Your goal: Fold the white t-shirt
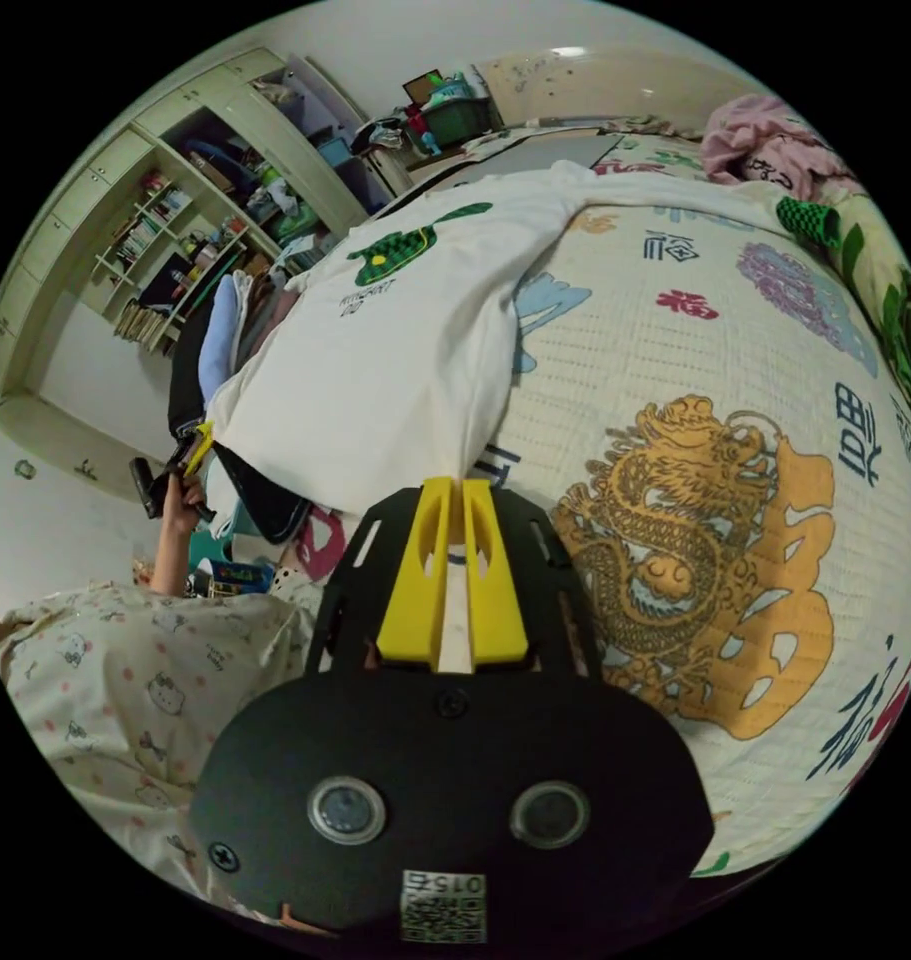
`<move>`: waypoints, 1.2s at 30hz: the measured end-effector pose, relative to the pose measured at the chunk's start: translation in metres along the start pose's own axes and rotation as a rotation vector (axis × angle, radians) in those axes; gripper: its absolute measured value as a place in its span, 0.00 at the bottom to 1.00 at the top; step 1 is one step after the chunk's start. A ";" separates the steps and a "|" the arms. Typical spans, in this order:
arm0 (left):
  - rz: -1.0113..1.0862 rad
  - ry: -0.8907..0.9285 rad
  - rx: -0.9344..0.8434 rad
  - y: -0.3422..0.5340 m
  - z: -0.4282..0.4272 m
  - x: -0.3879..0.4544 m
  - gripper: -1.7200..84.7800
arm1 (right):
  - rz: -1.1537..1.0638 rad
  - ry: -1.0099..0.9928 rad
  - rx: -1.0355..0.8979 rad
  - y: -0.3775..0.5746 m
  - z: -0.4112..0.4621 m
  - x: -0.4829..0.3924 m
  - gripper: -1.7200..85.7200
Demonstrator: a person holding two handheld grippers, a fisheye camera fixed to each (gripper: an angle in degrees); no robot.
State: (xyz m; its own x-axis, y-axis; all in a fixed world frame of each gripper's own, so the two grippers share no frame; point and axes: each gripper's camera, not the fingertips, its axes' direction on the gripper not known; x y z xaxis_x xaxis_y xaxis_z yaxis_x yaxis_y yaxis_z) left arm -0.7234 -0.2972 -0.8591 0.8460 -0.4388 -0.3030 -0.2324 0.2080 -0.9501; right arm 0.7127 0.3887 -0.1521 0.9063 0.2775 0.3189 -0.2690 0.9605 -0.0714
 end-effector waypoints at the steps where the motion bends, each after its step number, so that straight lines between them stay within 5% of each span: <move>1: -0.017 0.016 -0.015 -0.002 0.005 -0.002 0.06 | -0.007 -0.014 0.015 0.003 -0.010 -0.003 0.03; 7: 0.004 -0.040 0.065 0.000 -0.031 0.012 0.03 | 0.107 -0.176 0.101 0.045 -0.050 0.020 0.02; 18: 0.097 -0.180 0.007 -0.004 -0.033 0.055 0.03 | 0.192 -0.135 0.043 0.087 0.018 0.034 0.02; 31: 0.284 -0.389 -0.148 -0.042 0.004 0.132 0.02 | -0.163 0.418 -0.230 0.082 0.154 -0.069 0.02; 36: 0.422 -0.456 -0.215 -0.064 0.008 0.160 0.03 | -0.196 0.436 -0.275 0.089 0.196 -0.076 0.02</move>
State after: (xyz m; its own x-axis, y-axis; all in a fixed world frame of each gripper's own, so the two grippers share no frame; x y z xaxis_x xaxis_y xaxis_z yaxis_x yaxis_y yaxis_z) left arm -0.5692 -0.3732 -0.8461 0.7685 0.0665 -0.6364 -0.6399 0.0808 -0.7642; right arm 0.5561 0.4487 0.0028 0.9976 0.0199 -0.0660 -0.0396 0.9491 -0.3125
